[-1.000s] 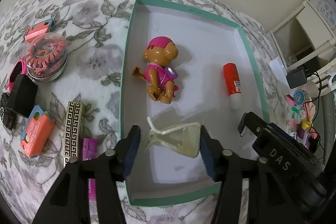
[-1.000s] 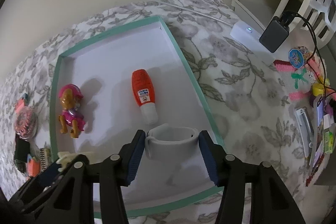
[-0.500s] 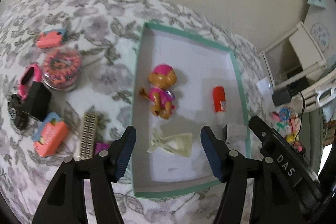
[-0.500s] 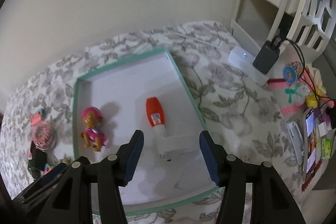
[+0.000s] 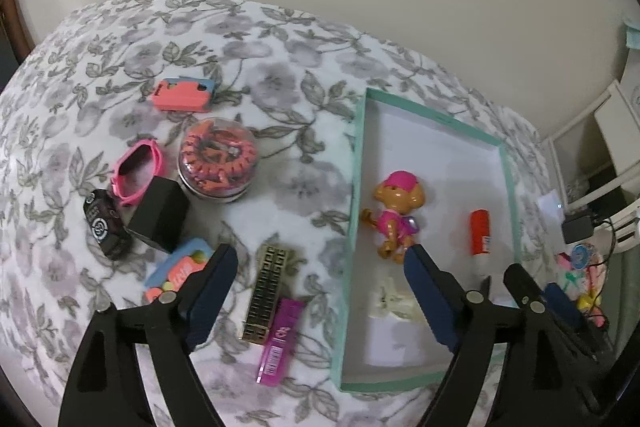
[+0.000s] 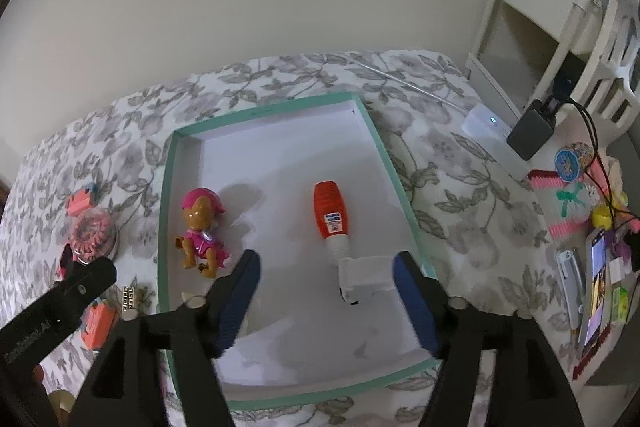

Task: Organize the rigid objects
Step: 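Open both tools to drop the clip and watch into the tray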

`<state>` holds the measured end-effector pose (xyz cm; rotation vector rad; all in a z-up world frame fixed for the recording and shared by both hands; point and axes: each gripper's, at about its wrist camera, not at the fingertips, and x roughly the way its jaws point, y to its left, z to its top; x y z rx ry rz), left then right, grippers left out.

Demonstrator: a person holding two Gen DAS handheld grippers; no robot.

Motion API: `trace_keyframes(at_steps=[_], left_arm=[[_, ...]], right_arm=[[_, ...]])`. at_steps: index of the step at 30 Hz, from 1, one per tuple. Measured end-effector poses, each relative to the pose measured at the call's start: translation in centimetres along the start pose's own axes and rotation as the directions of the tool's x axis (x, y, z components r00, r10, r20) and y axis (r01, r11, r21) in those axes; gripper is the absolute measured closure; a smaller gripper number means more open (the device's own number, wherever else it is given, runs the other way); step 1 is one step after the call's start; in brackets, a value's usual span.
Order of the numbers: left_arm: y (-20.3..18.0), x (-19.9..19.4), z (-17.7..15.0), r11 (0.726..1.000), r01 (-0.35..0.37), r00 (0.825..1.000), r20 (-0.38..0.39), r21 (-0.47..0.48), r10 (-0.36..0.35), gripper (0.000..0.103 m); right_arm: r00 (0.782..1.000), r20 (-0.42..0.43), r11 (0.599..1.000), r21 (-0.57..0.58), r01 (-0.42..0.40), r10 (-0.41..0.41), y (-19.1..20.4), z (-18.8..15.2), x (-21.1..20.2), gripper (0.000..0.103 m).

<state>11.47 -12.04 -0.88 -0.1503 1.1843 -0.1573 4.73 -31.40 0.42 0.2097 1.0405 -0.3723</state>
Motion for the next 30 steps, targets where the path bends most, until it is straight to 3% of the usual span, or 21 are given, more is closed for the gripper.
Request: trace_keyframes(at_steps=[5,10,13,23,30], left_arm=[[0.2,-0.1,-0.1,0.999,-0.034,0.999,0.018,0.013,0.034,0.005],[0.6,-0.2,0.0,0.998,-0.056,0.998,0.037,0.005,0.056,0.005],[0.9,-0.3,0.1,0.998,-0.063,0.997,0.040,-0.004,0.063,0.005],[2.2,-0.5,0.3,0.996,-0.089,0.994,0.057,-0.010,0.090,0.005],[3.5,-1.2,0.6,0.995,-0.095,0.993,0.073,-0.026,0.097,0.005]], right_arm=[[1.000,0.006,1.000,-0.009,0.003,-0.003,0.2,-0.1,0.2,0.014],[1.000,0.004,1.000,-0.009,0.000,0.000,0.2,-0.1,0.5,0.009],[1.000,0.008,1.000,-0.013,0.002,-0.002,0.3,-0.1,0.5,0.000],[1.000,0.011,1.000,-0.019,-0.009,0.010,0.8,-0.4,1.0,0.000],[0.996,0.053,0.997,-0.028,-0.066,0.068,1.7,-0.3,0.4,0.000]])
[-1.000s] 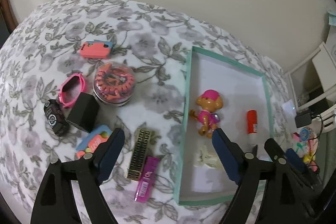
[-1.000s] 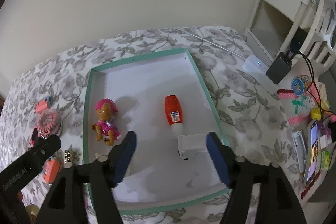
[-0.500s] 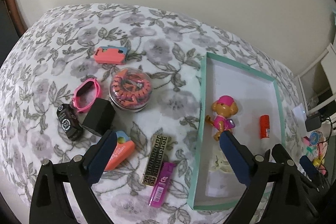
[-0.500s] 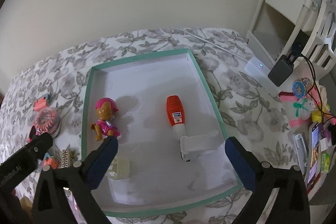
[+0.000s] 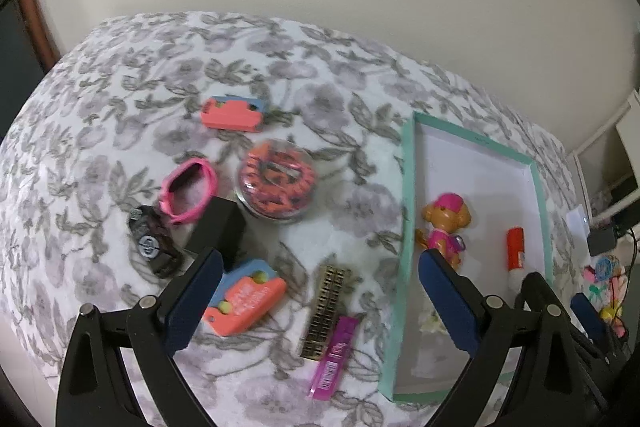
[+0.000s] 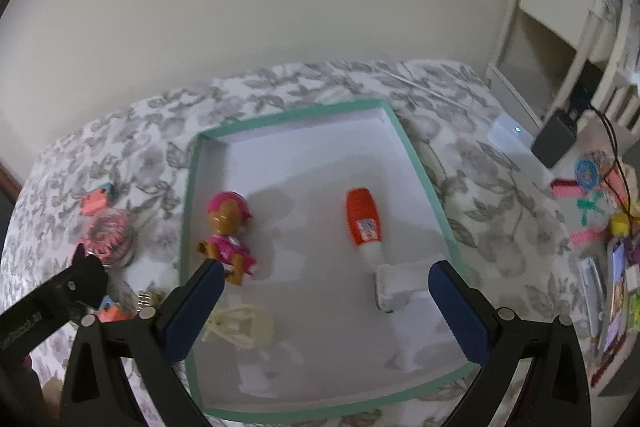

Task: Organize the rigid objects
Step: 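Open both tools to drop the clip and watch into the tray, then move both tools back to the toys beside the tray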

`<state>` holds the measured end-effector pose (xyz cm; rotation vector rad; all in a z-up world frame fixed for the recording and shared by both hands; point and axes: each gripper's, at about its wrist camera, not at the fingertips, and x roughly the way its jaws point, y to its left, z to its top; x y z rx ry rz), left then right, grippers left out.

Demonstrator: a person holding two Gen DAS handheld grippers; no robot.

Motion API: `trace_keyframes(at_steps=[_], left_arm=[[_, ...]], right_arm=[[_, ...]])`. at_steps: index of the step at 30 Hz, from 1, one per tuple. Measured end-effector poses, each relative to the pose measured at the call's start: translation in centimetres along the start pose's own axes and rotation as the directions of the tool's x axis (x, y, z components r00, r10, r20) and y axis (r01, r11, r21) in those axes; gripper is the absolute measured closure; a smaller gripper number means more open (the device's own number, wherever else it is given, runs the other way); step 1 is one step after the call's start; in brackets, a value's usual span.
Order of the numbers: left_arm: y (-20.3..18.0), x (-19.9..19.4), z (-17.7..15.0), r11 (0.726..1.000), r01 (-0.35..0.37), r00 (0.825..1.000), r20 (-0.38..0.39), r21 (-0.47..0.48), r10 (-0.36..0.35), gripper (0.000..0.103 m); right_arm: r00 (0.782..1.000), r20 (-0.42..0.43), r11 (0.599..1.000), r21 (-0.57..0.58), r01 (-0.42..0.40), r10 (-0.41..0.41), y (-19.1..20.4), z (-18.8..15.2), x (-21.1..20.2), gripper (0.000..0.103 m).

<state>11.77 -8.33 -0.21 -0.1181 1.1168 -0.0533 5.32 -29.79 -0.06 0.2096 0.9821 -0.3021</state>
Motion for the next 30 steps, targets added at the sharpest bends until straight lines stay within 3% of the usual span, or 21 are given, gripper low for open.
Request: trace_keyframes(at_steps=[2,10,17,25,30], left_arm=[[1.0,-0.4,0.3,1.000,-0.011,1.000,0.022,-0.019,0.012,0.004],[7.1,-1.9,1.8,0.987,-0.117,0.992,0.032,-0.113,0.121,0.004],[10.7,-1.6,1.9,0.981,-0.109,0.994,-0.022,-0.159,0.107,0.004],[11.3,0.6,1.0,0.979,-0.092,0.990,-0.122,-0.180,0.070,0.005],[10.5,2.5,0.2,0.986,-0.076,0.982,-0.185,-0.148,0.048,0.005]], right_arm=[[1.000,0.013,1.000,-0.022,-0.010,0.010,0.8,0.1,-0.3,0.000],[0.978,0.003,0.972,-0.113,-0.208,0.210,5.9,-0.3,-1.0,0.000],[0.953,-0.073,0.941,-0.152,-0.302,0.294,9.4,-1.7,0.0,0.001],[0.937,-0.140,0.922,-0.181,-0.343,0.321,11.2,-3.0,1.0,0.018],[0.930,-0.189,0.919,-0.187,-0.348,0.314,11.7,-3.7,1.9,0.040]])
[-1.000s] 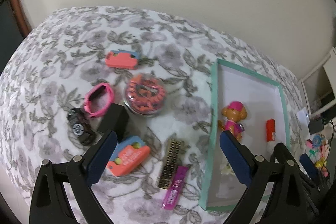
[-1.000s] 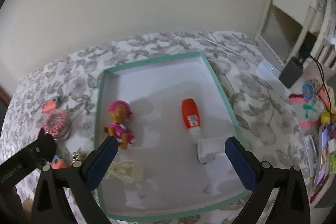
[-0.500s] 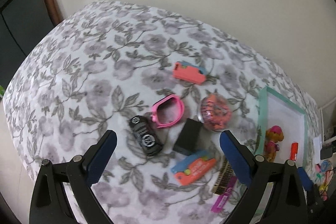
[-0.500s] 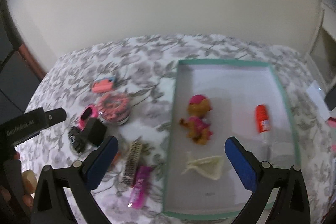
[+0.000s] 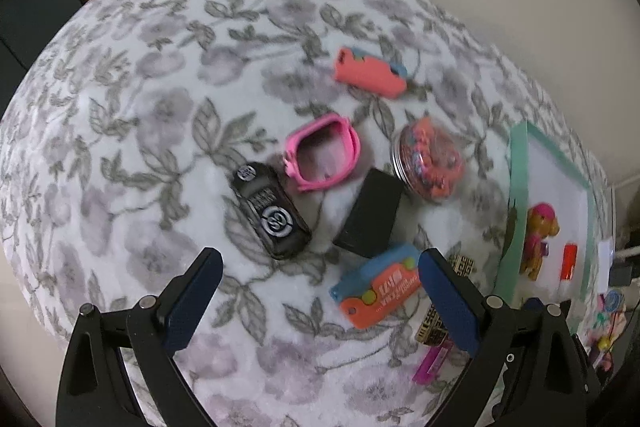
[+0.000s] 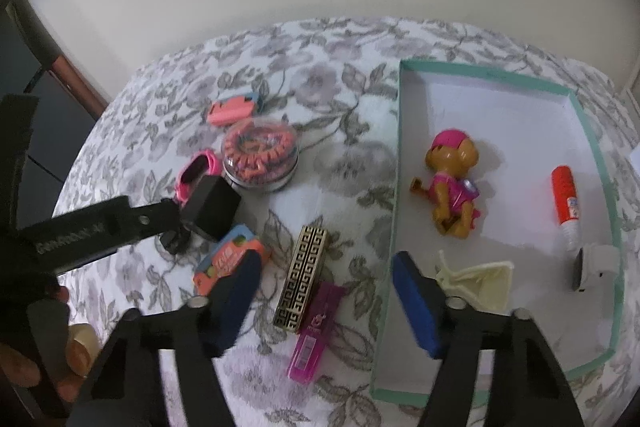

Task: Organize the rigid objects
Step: 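Move both tools back to the toys beside the tray, then grasp the orange toy with green buttons with left tool while right tool grasps the pink lighter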

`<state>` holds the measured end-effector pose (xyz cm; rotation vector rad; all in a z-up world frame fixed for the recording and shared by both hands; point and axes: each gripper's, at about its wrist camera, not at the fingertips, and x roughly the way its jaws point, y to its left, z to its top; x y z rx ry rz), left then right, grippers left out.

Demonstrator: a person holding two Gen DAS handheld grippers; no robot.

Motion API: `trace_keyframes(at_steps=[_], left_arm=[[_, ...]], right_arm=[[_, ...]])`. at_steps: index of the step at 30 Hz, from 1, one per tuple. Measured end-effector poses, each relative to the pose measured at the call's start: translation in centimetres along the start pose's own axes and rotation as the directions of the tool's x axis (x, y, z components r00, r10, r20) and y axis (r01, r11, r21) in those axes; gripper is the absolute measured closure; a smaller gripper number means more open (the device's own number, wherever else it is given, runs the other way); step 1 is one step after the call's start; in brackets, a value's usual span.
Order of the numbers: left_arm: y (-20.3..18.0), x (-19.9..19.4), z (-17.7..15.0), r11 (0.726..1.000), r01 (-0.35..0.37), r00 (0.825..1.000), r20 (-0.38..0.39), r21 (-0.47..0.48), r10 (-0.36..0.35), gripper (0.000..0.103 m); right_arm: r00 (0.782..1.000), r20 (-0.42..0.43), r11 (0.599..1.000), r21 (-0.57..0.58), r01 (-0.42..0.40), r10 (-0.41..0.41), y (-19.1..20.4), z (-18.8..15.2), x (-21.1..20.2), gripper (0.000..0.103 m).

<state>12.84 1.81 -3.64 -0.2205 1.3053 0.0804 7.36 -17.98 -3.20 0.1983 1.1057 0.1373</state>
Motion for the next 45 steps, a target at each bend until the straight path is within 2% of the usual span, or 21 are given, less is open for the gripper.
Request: trace_keyframes(at_steps=[9,13,15,17,21,23,24,36,41,45], left_arm=[[-2.3,2.0,-1.0,0.995,-0.006,0.998,-0.056,0.104,0.012,0.005],[-3.3,2.9,-1.6,0.989,0.004,0.997,-0.080,0.147,0.008,0.006],[-3.8,3.3,-1.9,0.987,0.001,0.996,-0.088,0.162,0.014,0.011],[-4.0,3.5,-2.0,0.985,0.009,0.995,-0.099,0.170,0.008,0.020],[-4.4,3.9,-2.2,0.982,0.030,0.993,-0.115,0.188,-0.009,0.023],[-4.7,3.9,-2.4,0.979,0.035,0.993,-0.115,0.199,-0.012,0.031],[-4.8,4.0,-2.5,0.978,0.034,0.993,-0.114,0.206,-0.011,0.032],[-8.3,6.5,-2.5,0.954,-0.013,0.997,-0.063,0.299,0.034,0.033],[-8.5,6.5,-2.5,0.959,-0.008,0.998,-0.060,0.284,0.026,0.048],[-8.4,6.4,-2.6,0.962,-0.012,0.997,-0.069,0.274,0.033,0.052]], right_arm=[[0.996,-0.086,0.998,-0.055,0.005,-0.010,1.3,-1.0,1.3,0.060],[0.992,-0.124,0.997,-0.076,0.013,-0.022,1.7,-1.4,1.9,0.063],[0.989,-0.148,0.997,-0.082,0.012,-0.024,1.8,-1.7,2.4,0.066],[0.985,-0.170,0.996,-0.092,0.019,-0.035,1.9,-2.0,2.8,0.068],[0.976,-0.214,0.994,-0.105,0.020,-0.042,2.1,-2.4,3.6,0.072],[0.973,-0.226,0.994,-0.108,0.012,-0.036,2.2,-2.6,3.9,0.072],[0.973,-0.228,0.994,-0.108,0.010,-0.034,2.2,-2.6,3.8,0.073],[0.956,-0.291,0.991,-0.132,-0.006,-0.033,2.6,-3.2,4.3,0.073],[0.954,-0.296,0.992,-0.126,0.003,-0.040,2.2,-3.5,4.3,0.073],[0.954,-0.296,0.991,-0.137,0.011,-0.051,2.4,-3.6,4.5,0.073]])
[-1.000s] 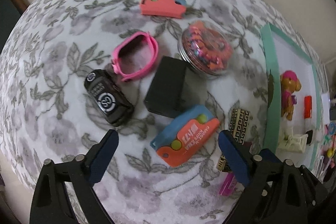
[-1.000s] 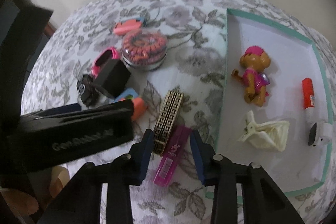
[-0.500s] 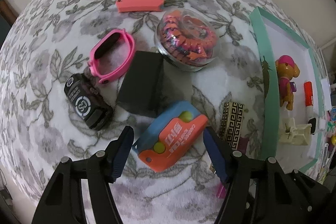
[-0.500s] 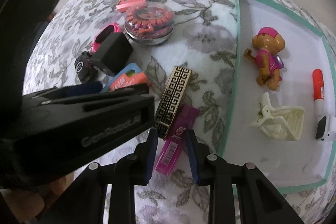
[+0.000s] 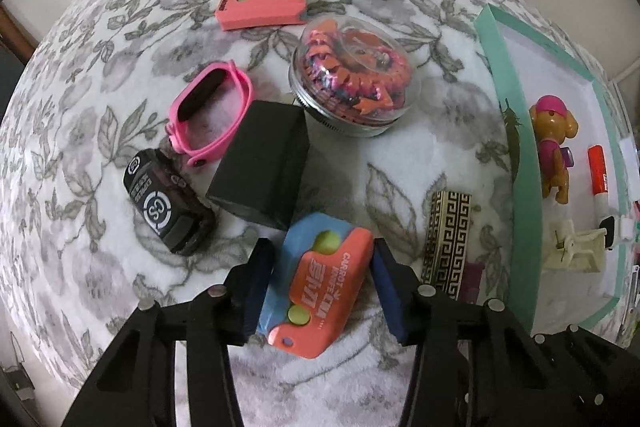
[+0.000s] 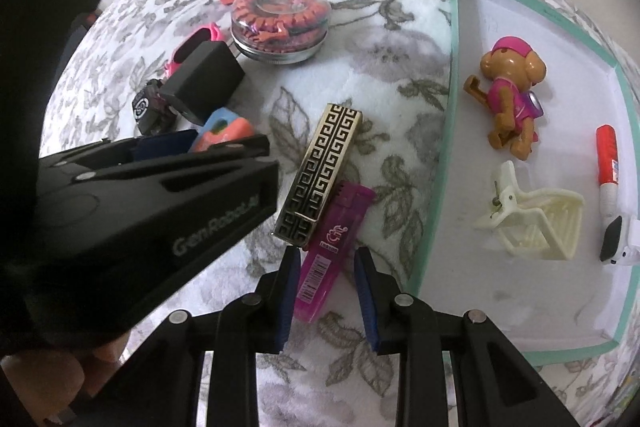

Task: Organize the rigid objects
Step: 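Grasp the orange toy with green buttons with left tool while right tool grasps the pink lighter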

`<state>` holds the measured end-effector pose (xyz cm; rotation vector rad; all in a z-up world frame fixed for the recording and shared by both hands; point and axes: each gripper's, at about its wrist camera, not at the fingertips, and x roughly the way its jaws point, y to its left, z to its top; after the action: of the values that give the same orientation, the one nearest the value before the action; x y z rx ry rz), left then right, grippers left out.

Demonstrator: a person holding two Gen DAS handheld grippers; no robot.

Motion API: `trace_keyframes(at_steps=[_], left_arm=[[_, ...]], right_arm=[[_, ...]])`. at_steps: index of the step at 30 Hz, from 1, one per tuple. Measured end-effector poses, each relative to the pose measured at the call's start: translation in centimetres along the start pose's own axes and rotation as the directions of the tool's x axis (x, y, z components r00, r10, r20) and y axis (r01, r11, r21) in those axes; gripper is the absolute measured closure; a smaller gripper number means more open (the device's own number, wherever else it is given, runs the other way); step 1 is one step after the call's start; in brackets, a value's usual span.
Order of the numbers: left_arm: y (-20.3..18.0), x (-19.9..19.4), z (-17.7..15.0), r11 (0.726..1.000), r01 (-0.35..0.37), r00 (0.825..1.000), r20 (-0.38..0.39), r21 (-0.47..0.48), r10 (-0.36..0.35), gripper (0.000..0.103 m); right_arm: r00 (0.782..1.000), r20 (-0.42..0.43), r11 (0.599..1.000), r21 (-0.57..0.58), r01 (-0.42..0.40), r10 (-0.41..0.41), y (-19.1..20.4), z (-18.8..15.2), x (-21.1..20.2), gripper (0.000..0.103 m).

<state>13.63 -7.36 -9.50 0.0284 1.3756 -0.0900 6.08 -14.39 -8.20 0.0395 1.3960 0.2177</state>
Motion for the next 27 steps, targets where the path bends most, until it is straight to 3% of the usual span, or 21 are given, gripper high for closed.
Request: trace_keyframes(at_steps=[11,27], left_arm=[[0.3,0.8,-1.3,1.000,-0.009,1.000,-0.017,0.007,0.009,0.053],[0.5,0.4,-1.5,1.000,0.010,1.000,-0.020,-0.007,-0.010,0.053]], right_arm=[[0.997,0.002,0.996,-0.042,0.072,-0.072,2.2,-0.3,1.3,0.073],[0.997,0.041,0.998,-0.027,0.061,-0.060,1.5,0.0,1.3,0.080]])
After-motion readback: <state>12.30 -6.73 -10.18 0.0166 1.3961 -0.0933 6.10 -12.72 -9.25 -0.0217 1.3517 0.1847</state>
